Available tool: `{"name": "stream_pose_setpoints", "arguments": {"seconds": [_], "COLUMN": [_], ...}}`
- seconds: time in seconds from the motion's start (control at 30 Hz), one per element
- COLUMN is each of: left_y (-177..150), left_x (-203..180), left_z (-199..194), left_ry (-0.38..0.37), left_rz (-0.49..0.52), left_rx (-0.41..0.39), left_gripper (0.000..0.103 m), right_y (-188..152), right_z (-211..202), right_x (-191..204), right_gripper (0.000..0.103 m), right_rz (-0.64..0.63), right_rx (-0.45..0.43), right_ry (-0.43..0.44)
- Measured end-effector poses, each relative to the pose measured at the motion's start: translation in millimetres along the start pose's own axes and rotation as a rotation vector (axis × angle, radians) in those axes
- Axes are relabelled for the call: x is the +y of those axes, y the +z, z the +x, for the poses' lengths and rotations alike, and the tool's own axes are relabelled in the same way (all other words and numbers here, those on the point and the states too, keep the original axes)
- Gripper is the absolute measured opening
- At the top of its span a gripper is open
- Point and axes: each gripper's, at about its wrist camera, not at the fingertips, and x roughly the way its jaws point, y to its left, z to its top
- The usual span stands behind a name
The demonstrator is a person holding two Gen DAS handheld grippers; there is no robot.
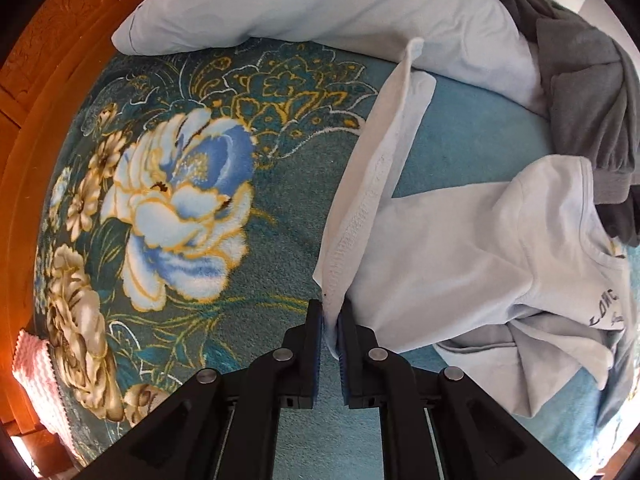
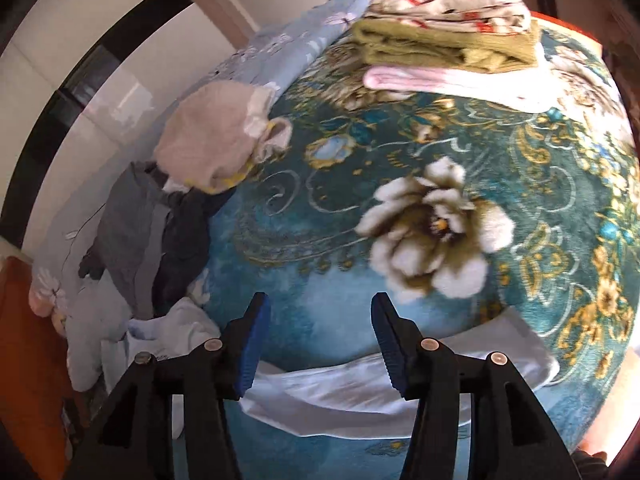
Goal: Fold clothes
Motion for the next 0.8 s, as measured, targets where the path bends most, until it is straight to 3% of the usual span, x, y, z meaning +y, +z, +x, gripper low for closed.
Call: {"name": "stream_pose_setpoints", "arguments": {"seconds": [0.13,0.23,0.4,0.43,0.47,0.5,0.53,0.7,0.8], "left_y": [15,26,41,43,45,47,50,59,61], "left_x": [0,-15,-44,-51,-57,-63,-69,-106,-134], "left_z": [-25,-42,-59,-58,-58,-54,-51,-31,-21], "left_ry": [-0.075,-0.145,-0.229,-0.233,-0.236,-0.242,-0.247,-0.266,-0.238], "left_rz": [-0.04,-0.013,0.05,0.062,0.074,0.082,0.09,0.158,0.247], "left_rx": [-0.066,-0.105,-0.158,-0.158,-0.159,-0.153,-0.147,-0.116,-0.108], "left_gripper": [0.026,0.027,0.048,0.048,0.048,0.048,0.048,0.048,0.049], "right_y": [-13,-24,-34,-37,-40,-42,-45,-41,-24], "right_z": [51,90,140,143,143,142,142,101,58], "right_x": [61,89,83,83,84,86,87,89,66], "right_gripper": [0.055,0.055,0.054,0.046,0.035,0.01,0.004,0.001,0.001], "right_rz": [-0.131,-0.2,-0.075,-0.058,-0.056,-0.054,-0.052,-0.096,-0.077], "right_rx": [0.163,0.273,0.394,0.406,0.408,0.411,0.413,0.316,0.181], "right_ry": [0.136,0.126,0.075,0.079,0.09,0.101,0.112,0.19,0.126]}}
